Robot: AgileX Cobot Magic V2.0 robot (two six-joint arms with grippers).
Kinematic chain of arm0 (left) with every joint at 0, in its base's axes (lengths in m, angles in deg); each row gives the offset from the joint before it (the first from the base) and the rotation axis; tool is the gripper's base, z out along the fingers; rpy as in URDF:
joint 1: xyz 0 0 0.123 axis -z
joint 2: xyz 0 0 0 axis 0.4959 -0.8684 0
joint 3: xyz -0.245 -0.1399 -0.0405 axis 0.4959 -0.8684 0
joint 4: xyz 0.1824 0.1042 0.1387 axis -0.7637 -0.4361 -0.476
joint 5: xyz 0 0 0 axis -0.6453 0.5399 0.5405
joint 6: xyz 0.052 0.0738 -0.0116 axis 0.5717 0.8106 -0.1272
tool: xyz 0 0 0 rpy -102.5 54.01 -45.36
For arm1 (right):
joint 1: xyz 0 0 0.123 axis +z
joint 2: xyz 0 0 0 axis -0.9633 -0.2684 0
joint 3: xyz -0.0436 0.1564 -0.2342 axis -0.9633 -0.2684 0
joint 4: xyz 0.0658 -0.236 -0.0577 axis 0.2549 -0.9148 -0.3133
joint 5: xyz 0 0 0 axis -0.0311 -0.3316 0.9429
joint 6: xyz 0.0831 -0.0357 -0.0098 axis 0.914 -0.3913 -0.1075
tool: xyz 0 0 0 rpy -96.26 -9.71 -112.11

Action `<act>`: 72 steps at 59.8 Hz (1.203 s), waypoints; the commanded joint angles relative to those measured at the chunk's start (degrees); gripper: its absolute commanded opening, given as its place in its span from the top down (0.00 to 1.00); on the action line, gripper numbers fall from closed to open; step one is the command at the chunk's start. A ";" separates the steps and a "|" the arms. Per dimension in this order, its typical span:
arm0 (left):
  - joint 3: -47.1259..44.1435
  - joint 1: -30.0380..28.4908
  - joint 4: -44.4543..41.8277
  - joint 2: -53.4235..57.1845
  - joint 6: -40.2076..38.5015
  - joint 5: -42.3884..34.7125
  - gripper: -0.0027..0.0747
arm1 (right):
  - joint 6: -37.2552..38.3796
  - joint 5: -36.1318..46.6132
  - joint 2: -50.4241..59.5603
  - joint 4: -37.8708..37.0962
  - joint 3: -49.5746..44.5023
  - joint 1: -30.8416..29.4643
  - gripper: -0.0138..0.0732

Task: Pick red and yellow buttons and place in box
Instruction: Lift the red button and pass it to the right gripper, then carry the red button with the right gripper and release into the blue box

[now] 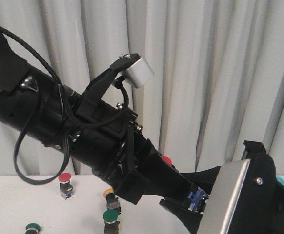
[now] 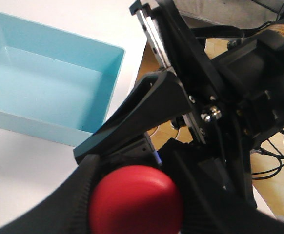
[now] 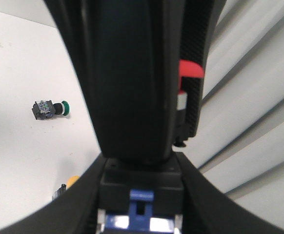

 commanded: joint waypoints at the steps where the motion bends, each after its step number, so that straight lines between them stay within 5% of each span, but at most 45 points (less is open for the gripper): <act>1: 1.70 0.32 3.55 2.40 -0.44 -0.87 0.92 | -0.60 5.61 0.58 -0.06 1.98 0.02 0.85; 11: 1.70 0.32 3.55 2.40 -0.44 -2.64 0.78 | -0.60 5.61 0.58 -0.06 1.98 0.02 0.85; 27: 1.70 0.32 3.66 2.40 -0.59 -6.16 0.36 | -0.53 5.63 0.58 -0.06 1.98 0.02 0.84; 36: 1.96 0.32 3.71 2.70 -1.12 -7.73 0.23 | -0.34 5.35 0.58 0.30 1.98 -0.04 0.84; 48: 6.43 -0.37 -1.58 4.10 -0.98 -9.47 0.25 | -0.34 5.18 0.58 0.30 1.98 -0.05 0.83; 59: 16.28 -1.28 -16.24 6.56 -5.29 -9.65 0.33 | 2.01 7.00 0.65 0.33 1.98 -2.07 0.83; 72: 19.60 -1.53 -42.05 11.69 -21.52 -8.79 0.48 | 14.99 13.25 0.56 0.38 1.98 -18.21 0.82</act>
